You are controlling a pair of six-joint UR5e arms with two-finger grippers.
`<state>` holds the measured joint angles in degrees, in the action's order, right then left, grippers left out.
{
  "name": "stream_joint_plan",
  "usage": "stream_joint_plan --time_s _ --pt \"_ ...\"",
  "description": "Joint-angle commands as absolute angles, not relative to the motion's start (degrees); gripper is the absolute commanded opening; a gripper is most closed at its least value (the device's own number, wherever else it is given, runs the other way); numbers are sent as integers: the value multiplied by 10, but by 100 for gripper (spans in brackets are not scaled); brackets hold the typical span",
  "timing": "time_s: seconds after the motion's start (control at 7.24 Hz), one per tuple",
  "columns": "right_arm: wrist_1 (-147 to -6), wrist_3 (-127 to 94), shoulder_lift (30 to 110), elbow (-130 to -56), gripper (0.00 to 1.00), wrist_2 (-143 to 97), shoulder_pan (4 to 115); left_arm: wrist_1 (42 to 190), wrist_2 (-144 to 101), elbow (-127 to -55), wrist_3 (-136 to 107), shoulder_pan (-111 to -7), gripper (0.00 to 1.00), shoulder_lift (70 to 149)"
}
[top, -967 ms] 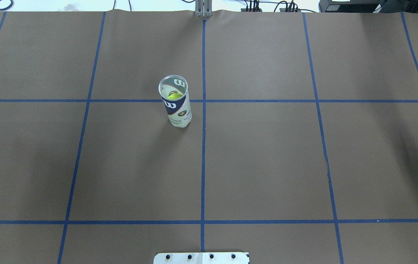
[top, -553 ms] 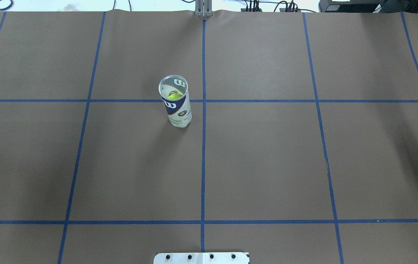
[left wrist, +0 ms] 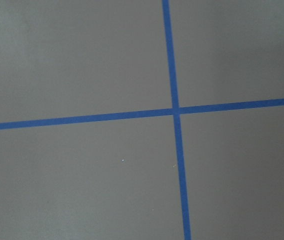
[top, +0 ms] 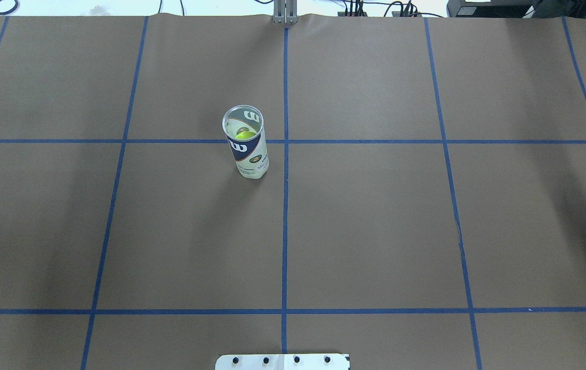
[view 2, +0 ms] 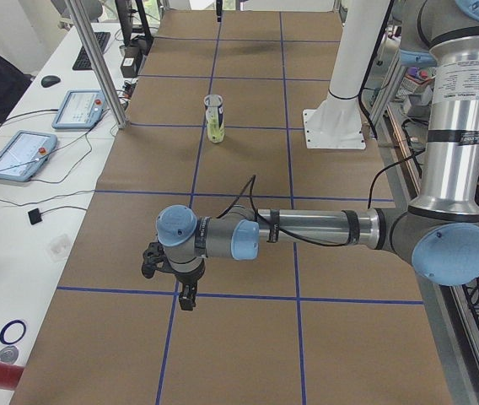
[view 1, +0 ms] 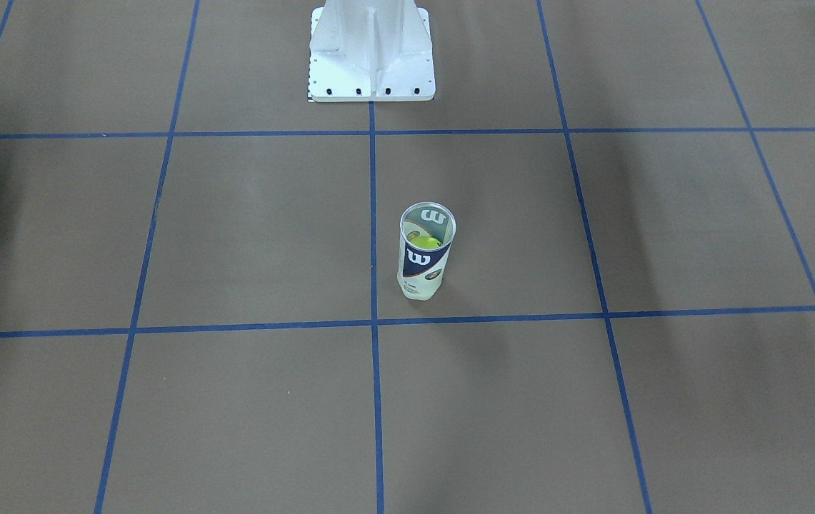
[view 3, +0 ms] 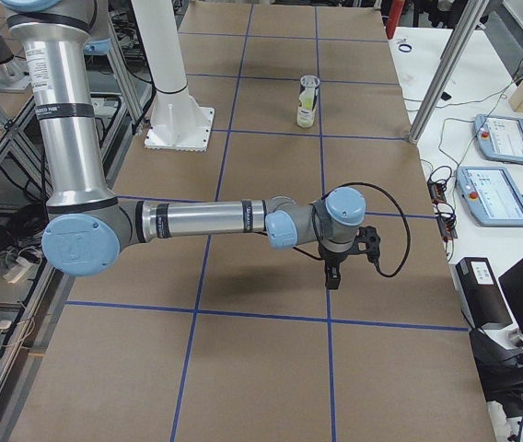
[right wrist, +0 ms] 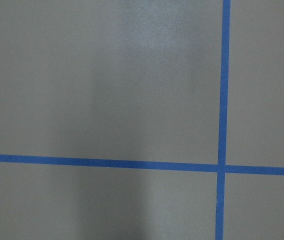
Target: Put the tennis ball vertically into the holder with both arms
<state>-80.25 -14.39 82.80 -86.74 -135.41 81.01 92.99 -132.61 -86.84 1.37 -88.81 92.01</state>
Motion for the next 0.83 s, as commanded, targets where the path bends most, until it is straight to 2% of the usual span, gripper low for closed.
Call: stream_joint_plan --time_s 0.0,0.41,0.69 --pt "-802 -141 835 -868 100 -1364 816 939 -1345 -857 10 -887 100 924" --pt "-810 -100 855 -867 100 -1387 836 934 -1344 -861 10 -884 100 933" --pt "-886 -97 871 -885 100 -1390 885 934 -1343 -863 10 -885 100 930"
